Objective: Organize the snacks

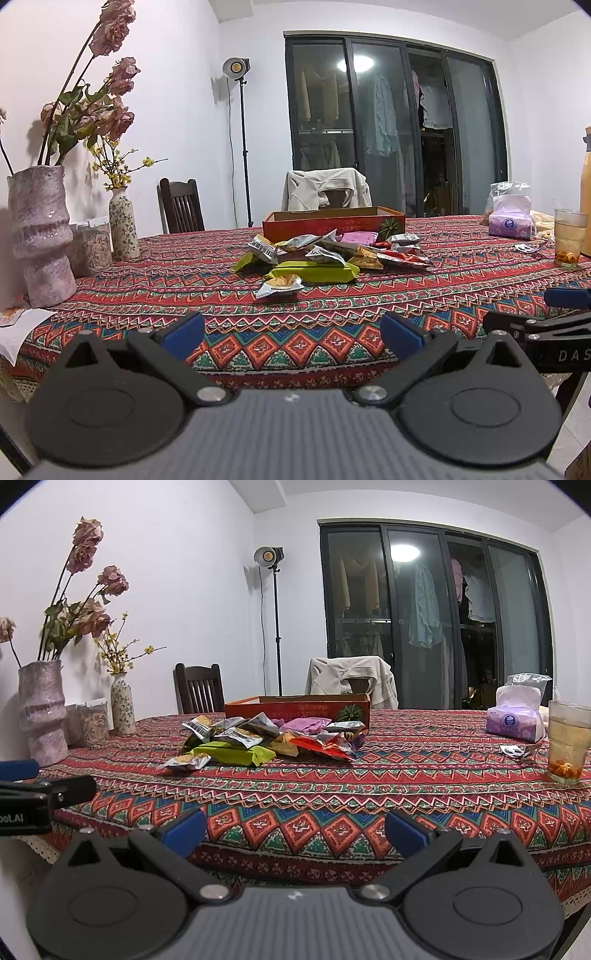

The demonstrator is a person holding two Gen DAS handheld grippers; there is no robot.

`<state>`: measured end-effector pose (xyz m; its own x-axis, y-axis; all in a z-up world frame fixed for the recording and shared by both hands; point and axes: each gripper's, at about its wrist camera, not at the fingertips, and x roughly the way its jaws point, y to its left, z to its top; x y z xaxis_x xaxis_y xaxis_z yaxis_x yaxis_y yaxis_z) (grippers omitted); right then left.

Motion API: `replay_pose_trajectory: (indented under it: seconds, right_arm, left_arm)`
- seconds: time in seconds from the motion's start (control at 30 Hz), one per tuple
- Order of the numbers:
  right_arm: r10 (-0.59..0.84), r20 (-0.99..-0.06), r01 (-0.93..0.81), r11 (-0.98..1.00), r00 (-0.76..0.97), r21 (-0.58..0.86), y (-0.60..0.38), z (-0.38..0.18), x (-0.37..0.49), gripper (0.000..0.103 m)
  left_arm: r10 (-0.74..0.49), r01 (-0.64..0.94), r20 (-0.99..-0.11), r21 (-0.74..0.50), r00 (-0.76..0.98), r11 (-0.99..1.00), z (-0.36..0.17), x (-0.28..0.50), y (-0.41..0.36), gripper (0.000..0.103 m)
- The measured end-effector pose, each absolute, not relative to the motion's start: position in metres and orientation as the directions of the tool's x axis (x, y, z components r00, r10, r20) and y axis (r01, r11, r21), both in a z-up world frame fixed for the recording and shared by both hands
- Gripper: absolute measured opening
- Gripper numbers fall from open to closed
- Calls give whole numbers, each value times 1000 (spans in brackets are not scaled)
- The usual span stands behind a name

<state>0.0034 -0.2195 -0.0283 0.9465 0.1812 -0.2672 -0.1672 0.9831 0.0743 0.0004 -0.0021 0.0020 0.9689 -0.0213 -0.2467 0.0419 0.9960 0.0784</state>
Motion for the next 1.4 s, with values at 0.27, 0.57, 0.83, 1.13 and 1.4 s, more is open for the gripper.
replay_pose_trajectory:
  seconds: [0.27,0.57,0.83,1.13,1.4]
  right_arm:
    - [181,-268,-167,983,946,75,-219,-29,3,103]
    - [186,-274,-170,982,944,81,-219,-29,3,103]
    - [185,-279,-168,982,942,84,-219,-29,4,103]
    - [186,-277,-166,982,943,95,-220,-29,4,103]
    - [195,-261,-180,980,945,81,-220,-25,13,103]
  left_arm:
    - [-21,41,-247,78,969,996,2,0,-3,103]
    - [-22,43,-247,77,969,996,2,0,-4,103]
    - [-22,43,-251,79,968,996,1,0,-4,103]
    - [-19,41,-259,78,966,996,-1,1,-4,103]
    - [-10,33,-286,74,958,997,-7,9,-3,103]
